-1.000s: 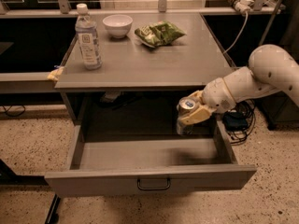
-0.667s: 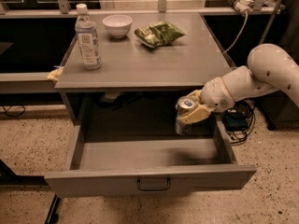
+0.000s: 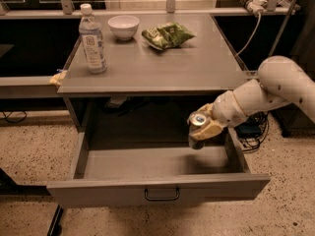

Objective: Place redbull can into top drawer

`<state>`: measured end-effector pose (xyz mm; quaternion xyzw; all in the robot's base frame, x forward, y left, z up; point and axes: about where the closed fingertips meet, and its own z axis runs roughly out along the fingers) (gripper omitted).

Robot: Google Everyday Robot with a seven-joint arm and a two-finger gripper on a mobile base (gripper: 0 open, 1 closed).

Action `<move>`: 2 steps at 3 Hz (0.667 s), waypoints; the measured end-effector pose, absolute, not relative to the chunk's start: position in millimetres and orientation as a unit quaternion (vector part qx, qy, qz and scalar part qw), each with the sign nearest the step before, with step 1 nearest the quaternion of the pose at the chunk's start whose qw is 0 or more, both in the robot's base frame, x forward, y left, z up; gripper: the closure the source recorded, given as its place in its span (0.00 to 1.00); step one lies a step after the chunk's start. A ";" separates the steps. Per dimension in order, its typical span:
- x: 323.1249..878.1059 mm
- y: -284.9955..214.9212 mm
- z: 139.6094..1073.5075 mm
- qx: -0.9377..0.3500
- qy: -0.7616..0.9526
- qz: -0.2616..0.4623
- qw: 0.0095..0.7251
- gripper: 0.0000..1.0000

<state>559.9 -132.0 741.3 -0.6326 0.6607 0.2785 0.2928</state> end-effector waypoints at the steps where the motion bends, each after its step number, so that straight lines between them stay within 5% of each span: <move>1: 552.2 -145.8 705.4 -0.653 0.653 0.255 0.287 1.00; 2: 549.2 -156.6 679.2 -0.662 0.645 0.247 0.292 1.00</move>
Offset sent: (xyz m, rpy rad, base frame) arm -0.0137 -0.0423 -0.0912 -0.0587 -0.1002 0.0522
